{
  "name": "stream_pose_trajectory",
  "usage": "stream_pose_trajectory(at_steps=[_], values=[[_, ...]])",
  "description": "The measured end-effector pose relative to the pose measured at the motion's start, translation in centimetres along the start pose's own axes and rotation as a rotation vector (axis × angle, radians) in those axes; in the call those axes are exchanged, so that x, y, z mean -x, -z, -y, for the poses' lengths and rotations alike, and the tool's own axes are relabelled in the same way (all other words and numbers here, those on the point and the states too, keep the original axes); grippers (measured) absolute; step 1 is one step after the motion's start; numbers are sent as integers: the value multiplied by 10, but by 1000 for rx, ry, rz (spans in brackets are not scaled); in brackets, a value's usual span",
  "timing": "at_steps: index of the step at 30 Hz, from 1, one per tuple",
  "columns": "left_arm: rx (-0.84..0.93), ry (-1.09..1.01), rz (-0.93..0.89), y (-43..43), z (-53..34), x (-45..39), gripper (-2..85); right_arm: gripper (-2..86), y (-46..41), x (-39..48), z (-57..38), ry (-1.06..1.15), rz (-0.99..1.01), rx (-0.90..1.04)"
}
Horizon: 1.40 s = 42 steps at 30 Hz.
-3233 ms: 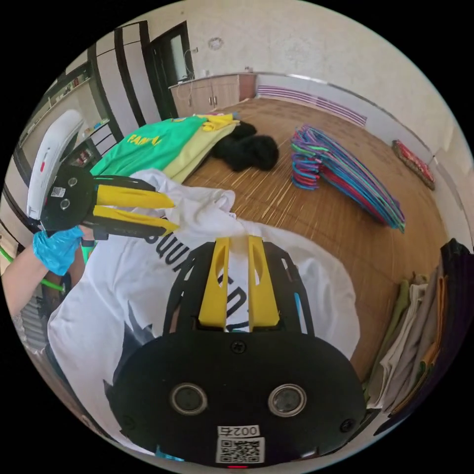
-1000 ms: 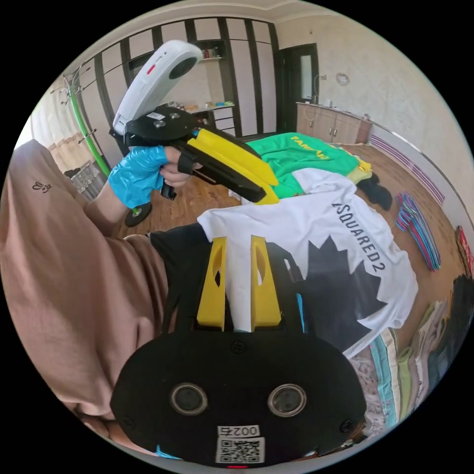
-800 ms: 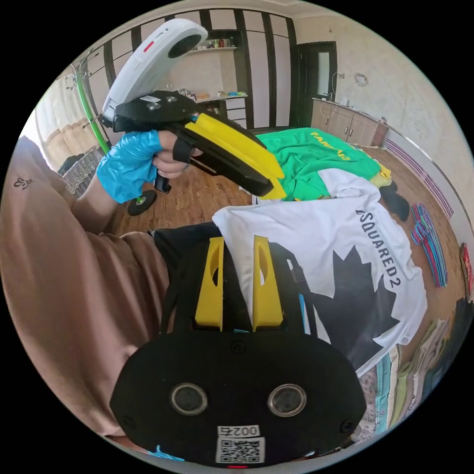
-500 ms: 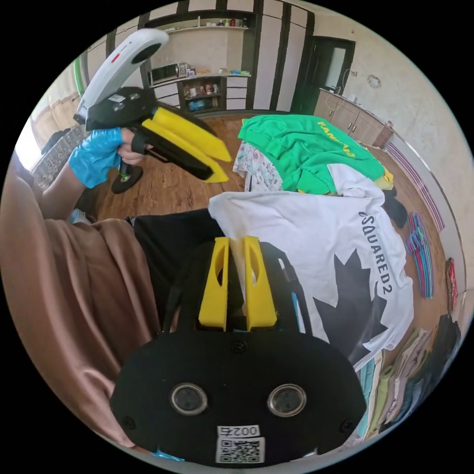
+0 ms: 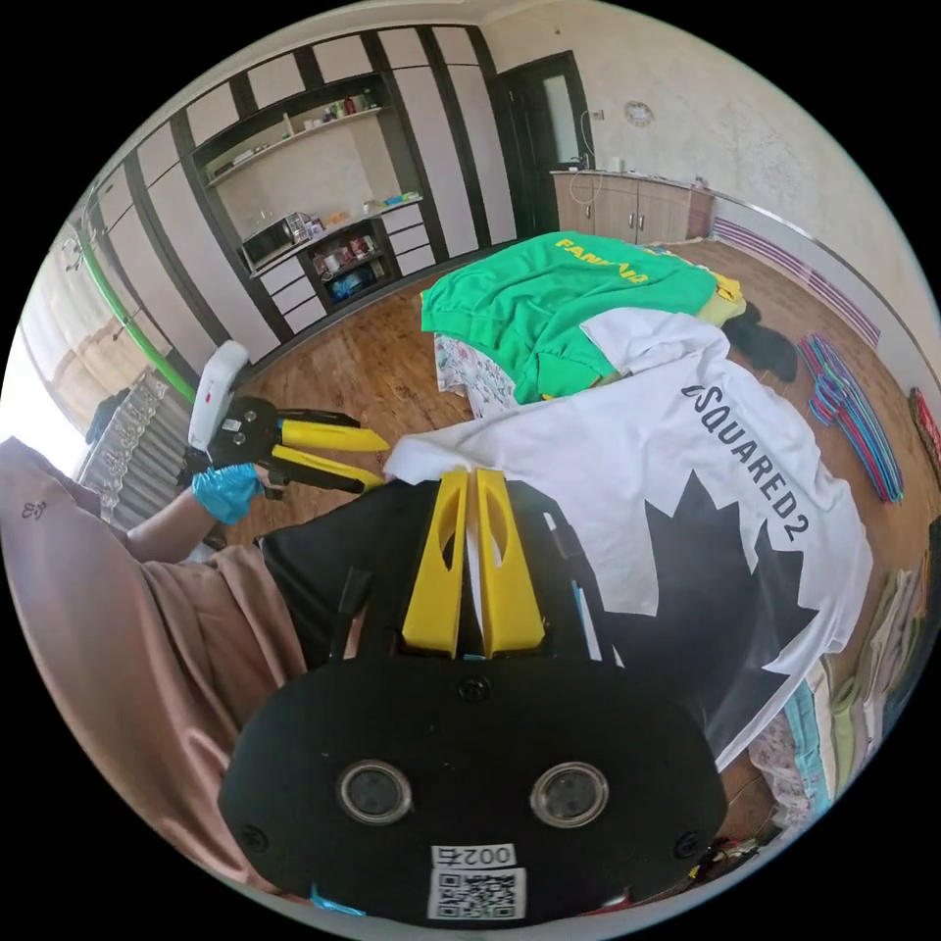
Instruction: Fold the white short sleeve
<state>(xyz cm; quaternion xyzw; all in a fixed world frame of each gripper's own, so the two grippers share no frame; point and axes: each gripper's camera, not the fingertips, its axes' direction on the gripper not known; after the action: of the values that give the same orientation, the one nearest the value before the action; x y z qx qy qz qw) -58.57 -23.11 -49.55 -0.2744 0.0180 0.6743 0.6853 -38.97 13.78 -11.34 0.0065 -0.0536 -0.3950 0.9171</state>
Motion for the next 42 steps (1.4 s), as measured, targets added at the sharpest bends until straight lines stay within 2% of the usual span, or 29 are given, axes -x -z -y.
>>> stream_pose_trajectory(at_steps=[8, 16, 21, 25, 32, 42], values=[[17, 30, 26, -6, -27, 23, 75, 0, 16, 0, 3, -19, -43, -74], [-54, 85, -30, -5, -49, 41, 1, 45, 7, 9, -9, 41, -60, 23], [-108, 118, 52, 41, -59, 47, -9, 24, 4, 21, -13, 117, -99, 88], [-156, 87, 111, 87, -60, 44, -9, 4, 25, 16, -13, 125, -35, 79], [-121, -62, 184, 157, -32, 21, -10, 5, 70, -4, -13, 179, 104, 162], [-11, -32, 267, 138, -26, 15, -10, 87, 136, -43, -94, 63, -70, 164]])
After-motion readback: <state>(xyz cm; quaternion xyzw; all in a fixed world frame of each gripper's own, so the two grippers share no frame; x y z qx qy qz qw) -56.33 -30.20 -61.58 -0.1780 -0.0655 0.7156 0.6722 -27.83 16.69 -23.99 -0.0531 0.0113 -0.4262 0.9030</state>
